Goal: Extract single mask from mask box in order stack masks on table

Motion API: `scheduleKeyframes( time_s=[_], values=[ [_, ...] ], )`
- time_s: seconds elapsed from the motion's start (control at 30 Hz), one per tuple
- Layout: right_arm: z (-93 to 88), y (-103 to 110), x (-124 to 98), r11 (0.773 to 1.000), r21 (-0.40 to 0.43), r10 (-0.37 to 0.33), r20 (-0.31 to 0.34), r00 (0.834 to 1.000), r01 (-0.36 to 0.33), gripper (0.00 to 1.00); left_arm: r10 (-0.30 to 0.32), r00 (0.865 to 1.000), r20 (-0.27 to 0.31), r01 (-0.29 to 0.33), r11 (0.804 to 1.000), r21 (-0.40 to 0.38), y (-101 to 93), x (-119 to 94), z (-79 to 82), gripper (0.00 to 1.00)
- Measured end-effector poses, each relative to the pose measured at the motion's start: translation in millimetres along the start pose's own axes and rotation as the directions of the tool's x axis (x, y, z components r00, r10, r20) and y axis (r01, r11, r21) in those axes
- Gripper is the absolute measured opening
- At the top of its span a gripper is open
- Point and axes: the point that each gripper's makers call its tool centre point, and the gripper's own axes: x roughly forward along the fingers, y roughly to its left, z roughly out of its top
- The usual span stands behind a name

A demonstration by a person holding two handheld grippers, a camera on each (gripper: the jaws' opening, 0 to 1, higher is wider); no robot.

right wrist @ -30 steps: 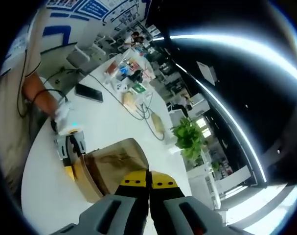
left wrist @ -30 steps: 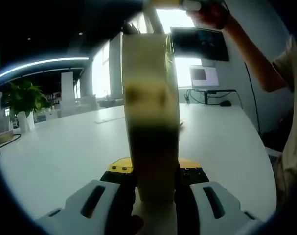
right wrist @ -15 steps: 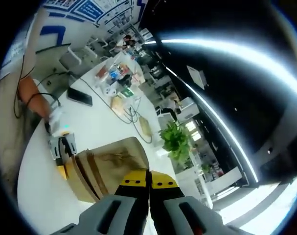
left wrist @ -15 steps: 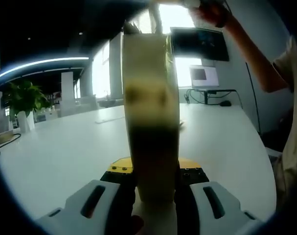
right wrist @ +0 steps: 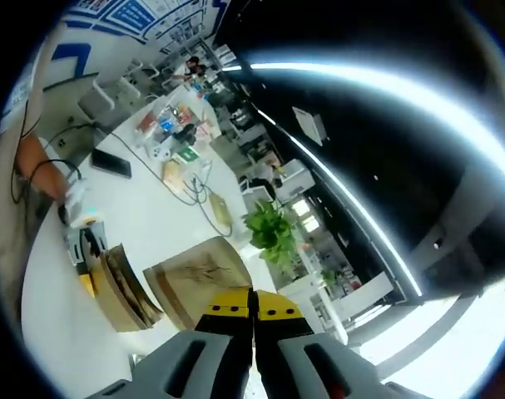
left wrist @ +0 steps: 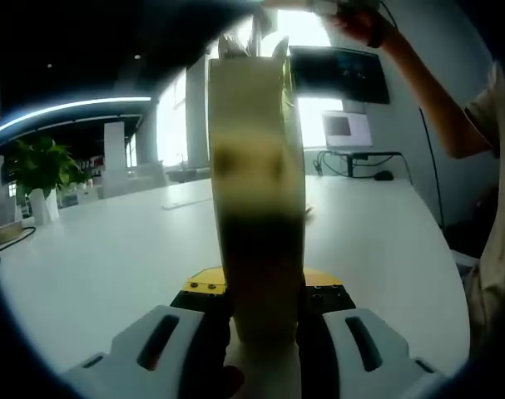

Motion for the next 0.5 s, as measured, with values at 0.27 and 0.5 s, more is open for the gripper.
scheduleKeyframes(
  time_s=[0.27, 0.5],
  values=[
    [-34.1, -10.3, -1.6, 0.999, 0.040, -0.029, -0.065, 0.997, 0.031, 0.00, -0.001, 1.000, 0.000, 0.001, 1.000, 0.000, -0.6, -0.2, 0.3, 0.21],
    [-71.3, -3.5, 4.4, 0.998, 0.068, -0.008, -0.144, 0.990, 0.018, 0.00, -0.001, 1.000, -0.001, 0.001, 1.000, -0.003, 0.2, -0.1, 0.1, 0.21]
  ],
)
